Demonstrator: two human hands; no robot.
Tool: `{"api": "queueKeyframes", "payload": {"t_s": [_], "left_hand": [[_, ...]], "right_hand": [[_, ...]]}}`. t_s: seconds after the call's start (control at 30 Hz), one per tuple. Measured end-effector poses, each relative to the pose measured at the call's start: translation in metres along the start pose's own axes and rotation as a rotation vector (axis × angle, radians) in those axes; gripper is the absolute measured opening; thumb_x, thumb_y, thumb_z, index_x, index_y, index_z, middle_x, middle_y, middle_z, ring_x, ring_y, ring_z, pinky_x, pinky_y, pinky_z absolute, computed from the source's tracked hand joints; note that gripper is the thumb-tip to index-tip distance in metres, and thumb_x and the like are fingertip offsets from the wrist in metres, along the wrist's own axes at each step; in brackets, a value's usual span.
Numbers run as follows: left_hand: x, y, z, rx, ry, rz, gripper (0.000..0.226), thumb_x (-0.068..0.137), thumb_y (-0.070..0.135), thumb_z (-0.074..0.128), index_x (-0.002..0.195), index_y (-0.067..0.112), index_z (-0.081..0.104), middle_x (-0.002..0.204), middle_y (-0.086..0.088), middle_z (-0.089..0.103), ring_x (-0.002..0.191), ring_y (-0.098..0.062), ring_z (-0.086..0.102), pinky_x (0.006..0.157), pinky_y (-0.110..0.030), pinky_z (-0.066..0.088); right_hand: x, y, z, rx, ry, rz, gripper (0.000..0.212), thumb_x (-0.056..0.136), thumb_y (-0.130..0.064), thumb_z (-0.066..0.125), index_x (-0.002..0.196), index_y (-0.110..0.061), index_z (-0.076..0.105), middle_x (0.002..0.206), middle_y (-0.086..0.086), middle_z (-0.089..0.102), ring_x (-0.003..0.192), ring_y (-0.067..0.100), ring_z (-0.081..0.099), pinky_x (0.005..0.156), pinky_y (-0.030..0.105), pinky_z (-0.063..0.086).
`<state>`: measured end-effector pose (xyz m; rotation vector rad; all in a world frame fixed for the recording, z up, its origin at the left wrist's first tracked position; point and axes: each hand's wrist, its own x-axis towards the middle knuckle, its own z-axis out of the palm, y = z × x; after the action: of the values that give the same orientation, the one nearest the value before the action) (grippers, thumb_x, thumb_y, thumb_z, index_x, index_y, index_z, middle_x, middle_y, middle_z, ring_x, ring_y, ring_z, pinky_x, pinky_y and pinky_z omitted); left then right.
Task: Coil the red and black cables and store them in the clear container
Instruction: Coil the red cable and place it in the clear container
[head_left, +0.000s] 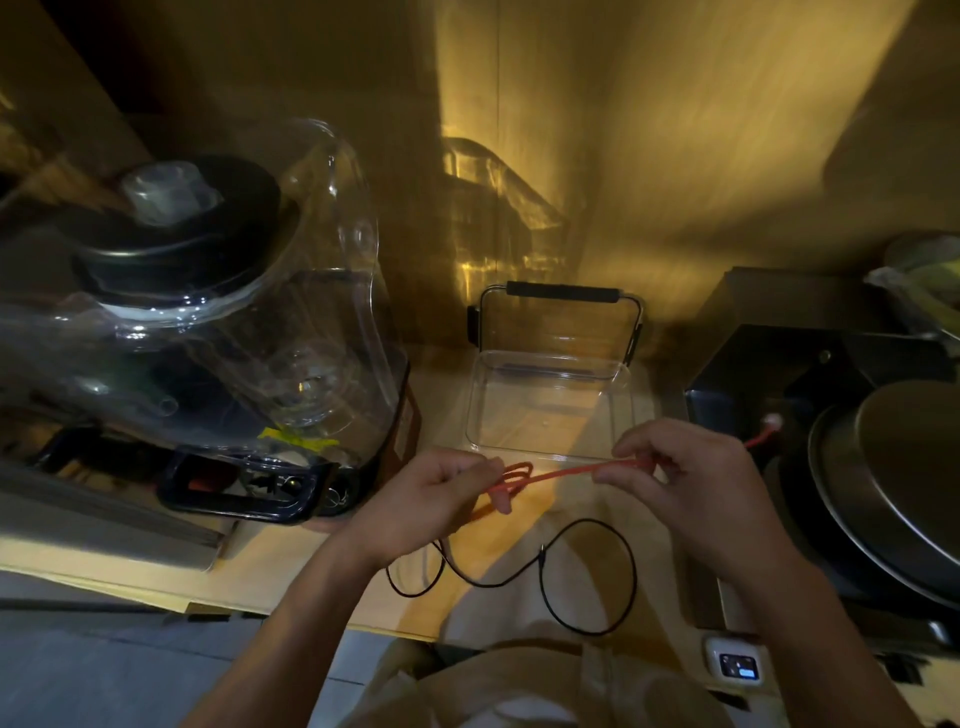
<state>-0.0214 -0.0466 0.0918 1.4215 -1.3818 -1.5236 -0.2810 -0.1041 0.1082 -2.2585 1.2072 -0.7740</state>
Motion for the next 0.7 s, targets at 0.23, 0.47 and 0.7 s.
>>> {"api": "queueKeyframes", "payload": {"t_s": [0.23, 0.47, 0.7], "left_hand": [[-0.003, -0.014, -0.018, -0.692, -0.137, -0.061, 0.040, 0.088, 0.042, 0.065, 0.065, 0.012, 0.052, 0.046, 0.006, 0.026, 0.037, -0.008, 0.023, 0.036, -0.021, 0.016], [-0.001, -0.027, -0.021, -1.210, -0.312, -0.090, 0.034, 0.101, 0.034, 0.047, 0.074, 0.014, 0.051, 0.051, 0.006, 0.027, 0.040, -0.007, 0.024, 0.037, -0.019, 0.026], [0.001, -0.029, -0.017, -1.277, -0.188, -0.070, 0.031, 0.099, 0.030, 0.048, 0.072, 0.016, 0.051, 0.050, 0.007, 0.023, 0.039, -0.007, 0.021, 0.034, -0.019, 0.027]], "right_hand": [[0.002, 0.001, 0.000, 0.037, 0.104, -0.024, 0.012, 0.081, -0.024, 0.072, 0.092, -0.019, 0.073, 0.084, -0.010, 0.065, 0.076, 0.001, 0.058, 0.067, 0.014, 0.044], [0.002, 0.007, 0.002, 0.052, 0.172, 0.021, 0.013, 0.088, -0.022, 0.065, 0.100, -0.018, 0.069, 0.089, -0.011, 0.065, 0.082, 0.004, 0.062, 0.070, 0.024, 0.053], [-0.001, 0.007, 0.005, 0.062, 0.195, 0.058, 0.014, 0.089, -0.018, 0.065, 0.102, -0.020, 0.069, 0.090, -0.011, 0.066, 0.081, 0.006, 0.063, 0.069, 0.033, 0.055]]}}
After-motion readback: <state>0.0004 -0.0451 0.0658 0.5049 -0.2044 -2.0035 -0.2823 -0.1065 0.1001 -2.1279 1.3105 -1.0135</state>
